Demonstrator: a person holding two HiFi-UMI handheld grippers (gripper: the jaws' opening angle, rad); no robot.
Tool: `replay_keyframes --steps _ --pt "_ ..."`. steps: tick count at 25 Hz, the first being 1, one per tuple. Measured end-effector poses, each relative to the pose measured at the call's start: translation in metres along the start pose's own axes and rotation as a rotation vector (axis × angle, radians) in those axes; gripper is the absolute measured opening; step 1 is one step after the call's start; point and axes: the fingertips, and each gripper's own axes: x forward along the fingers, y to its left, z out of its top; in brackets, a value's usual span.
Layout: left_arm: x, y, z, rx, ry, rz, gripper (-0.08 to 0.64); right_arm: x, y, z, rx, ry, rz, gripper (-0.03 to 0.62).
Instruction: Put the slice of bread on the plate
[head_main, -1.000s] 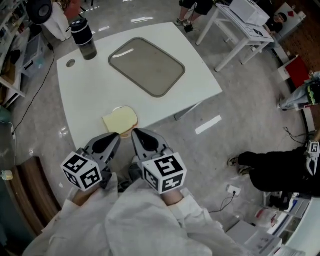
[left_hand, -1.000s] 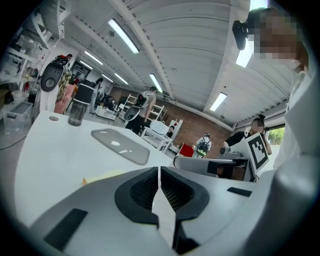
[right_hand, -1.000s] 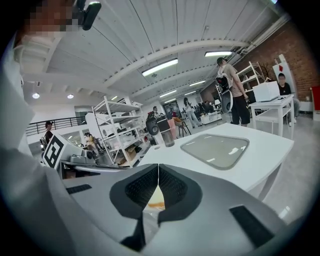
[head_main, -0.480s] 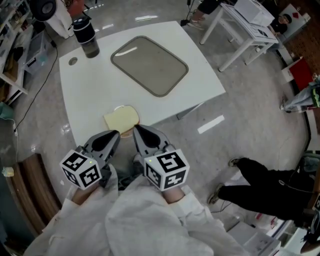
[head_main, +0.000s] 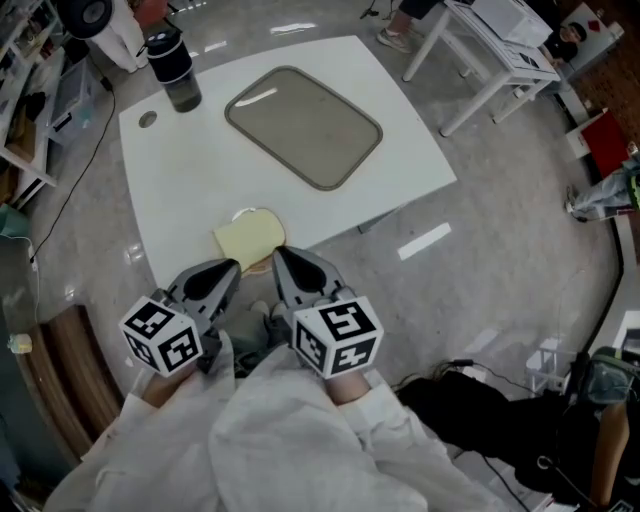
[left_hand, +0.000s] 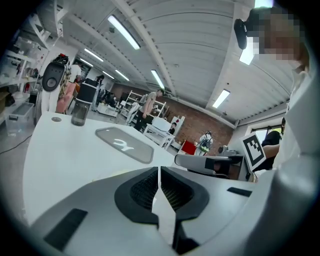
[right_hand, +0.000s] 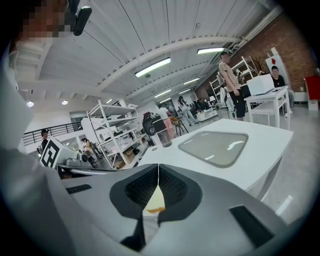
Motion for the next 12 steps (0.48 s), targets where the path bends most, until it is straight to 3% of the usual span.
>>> replay_keyframes --steps 12 --pt "-0.009 0.034 -0.008 -0.051 0.041 0.025 0.021 0.013 -0.002 -0.022 0.043 0.082 -0.036 0.014"
